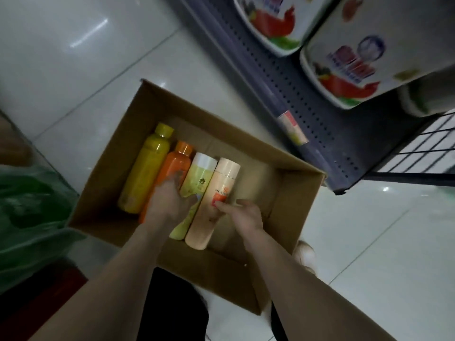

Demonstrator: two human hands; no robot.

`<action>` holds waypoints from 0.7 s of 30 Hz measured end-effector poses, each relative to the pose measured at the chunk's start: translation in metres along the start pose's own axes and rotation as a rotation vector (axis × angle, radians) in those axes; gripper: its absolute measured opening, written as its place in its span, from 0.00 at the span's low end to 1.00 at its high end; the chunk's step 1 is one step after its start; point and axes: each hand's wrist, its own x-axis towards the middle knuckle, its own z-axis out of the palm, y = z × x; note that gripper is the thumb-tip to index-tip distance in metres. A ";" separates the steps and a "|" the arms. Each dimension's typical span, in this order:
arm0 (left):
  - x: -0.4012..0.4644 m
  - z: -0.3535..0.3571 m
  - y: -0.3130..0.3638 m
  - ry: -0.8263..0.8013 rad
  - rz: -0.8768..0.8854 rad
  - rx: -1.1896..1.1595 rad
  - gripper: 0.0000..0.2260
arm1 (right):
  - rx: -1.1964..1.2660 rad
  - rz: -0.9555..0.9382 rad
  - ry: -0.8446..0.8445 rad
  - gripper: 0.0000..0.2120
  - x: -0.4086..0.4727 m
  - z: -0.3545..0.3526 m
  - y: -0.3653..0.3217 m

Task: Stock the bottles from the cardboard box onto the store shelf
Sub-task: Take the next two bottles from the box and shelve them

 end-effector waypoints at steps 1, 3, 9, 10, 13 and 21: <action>0.006 0.006 -0.005 0.006 0.020 0.005 0.26 | -0.005 -0.006 -0.006 0.34 0.009 0.004 0.002; 0.012 0.017 -0.011 0.034 0.050 0.045 0.26 | -0.006 -0.017 -0.017 0.31 0.023 0.012 0.007; 0.019 0.038 -0.013 0.102 0.023 0.146 0.23 | 0.003 -0.049 -0.040 0.34 0.040 0.029 0.013; 0.020 0.039 -0.013 0.102 0.019 0.156 0.23 | -0.010 -0.065 -0.034 0.34 0.042 0.030 0.013; 0.021 0.042 -0.012 0.112 0.017 0.189 0.24 | -0.059 -0.098 -0.039 0.31 0.047 0.026 0.015; 0.018 0.053 -0.001 0.105 0.031 0.211 0.25 | -0.094 -0.103 -0.043 0.30 0.055 -0.002 0.020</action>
